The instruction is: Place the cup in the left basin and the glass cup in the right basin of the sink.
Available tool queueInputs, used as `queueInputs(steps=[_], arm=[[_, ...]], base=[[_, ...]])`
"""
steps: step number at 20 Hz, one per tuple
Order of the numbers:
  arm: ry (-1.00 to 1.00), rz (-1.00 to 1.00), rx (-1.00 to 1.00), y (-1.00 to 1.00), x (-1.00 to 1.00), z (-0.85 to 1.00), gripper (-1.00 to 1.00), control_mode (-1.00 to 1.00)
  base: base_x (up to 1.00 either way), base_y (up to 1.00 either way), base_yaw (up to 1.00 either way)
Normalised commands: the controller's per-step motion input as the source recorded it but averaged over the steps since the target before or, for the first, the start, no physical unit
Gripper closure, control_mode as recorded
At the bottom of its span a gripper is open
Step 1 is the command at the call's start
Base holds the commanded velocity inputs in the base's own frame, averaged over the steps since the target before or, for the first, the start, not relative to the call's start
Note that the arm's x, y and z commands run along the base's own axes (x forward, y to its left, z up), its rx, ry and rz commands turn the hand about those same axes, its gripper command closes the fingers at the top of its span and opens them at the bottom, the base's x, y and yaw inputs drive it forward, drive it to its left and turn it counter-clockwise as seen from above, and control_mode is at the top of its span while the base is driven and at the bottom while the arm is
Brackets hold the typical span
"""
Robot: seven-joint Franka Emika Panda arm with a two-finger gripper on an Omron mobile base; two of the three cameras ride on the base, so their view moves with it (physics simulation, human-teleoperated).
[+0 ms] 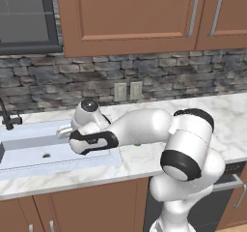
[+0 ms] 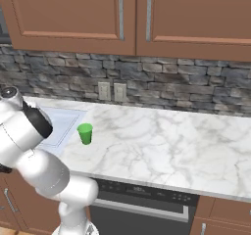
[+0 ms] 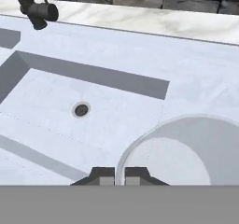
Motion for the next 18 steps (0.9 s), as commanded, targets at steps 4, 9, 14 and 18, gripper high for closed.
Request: queueInputs(steps=[4, 9, 14, 18], arm=[[0.00, 0.00, -0.03, 0.32, 0.17, -0.05, 1.00, -1.00], [0.00, 0.00, -0.03, 0.29, 0.26, -0.05, 1.00, -1.00], [0.00, 0.00, -0.03, 0.33, 0.23, -0.07, 1.00, -1.00], [0.00, 0.00, -0.07, 0.35, 0.01, -0.12, 1.00, -1.00]], base=[[0.00, 0.00, 0.00], [0.00, 0.00, 0.00], [0.00, 0.00, 0.00], [0.00, 0.00, 0.00]])
